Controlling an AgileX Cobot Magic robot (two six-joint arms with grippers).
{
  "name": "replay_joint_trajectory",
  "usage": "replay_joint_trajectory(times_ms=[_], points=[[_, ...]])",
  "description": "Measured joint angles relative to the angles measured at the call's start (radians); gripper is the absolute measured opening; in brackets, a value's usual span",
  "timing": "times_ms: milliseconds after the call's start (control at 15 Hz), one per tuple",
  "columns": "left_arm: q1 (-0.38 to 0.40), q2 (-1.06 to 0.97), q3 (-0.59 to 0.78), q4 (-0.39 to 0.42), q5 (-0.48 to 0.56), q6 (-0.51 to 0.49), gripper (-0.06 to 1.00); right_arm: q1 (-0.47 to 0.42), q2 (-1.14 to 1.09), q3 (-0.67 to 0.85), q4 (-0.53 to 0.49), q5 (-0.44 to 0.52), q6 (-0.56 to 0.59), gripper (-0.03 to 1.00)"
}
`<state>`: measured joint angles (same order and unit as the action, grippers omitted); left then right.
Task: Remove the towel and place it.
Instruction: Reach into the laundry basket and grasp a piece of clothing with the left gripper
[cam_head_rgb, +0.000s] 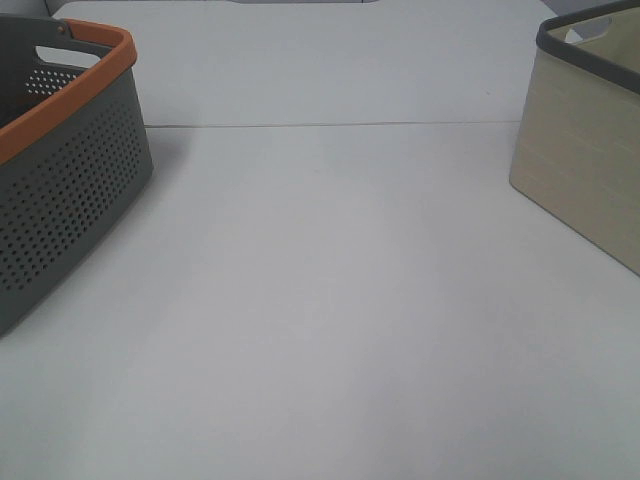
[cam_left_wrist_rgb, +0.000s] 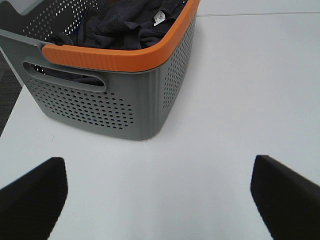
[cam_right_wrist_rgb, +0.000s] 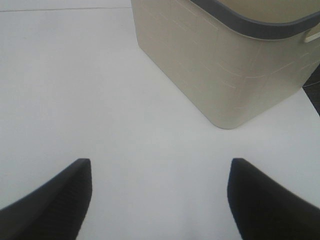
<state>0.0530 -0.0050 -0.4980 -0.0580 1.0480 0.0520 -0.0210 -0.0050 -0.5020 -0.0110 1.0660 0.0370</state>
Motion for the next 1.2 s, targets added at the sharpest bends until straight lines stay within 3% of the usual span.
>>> replay_joint_trajectory(times_ms=[1200], points=[[0.0,0.0,0.0,0.0,0.0,0.0,0.93,0.0,0.0,0.0,0.0,0.0,0.0,0.67]])
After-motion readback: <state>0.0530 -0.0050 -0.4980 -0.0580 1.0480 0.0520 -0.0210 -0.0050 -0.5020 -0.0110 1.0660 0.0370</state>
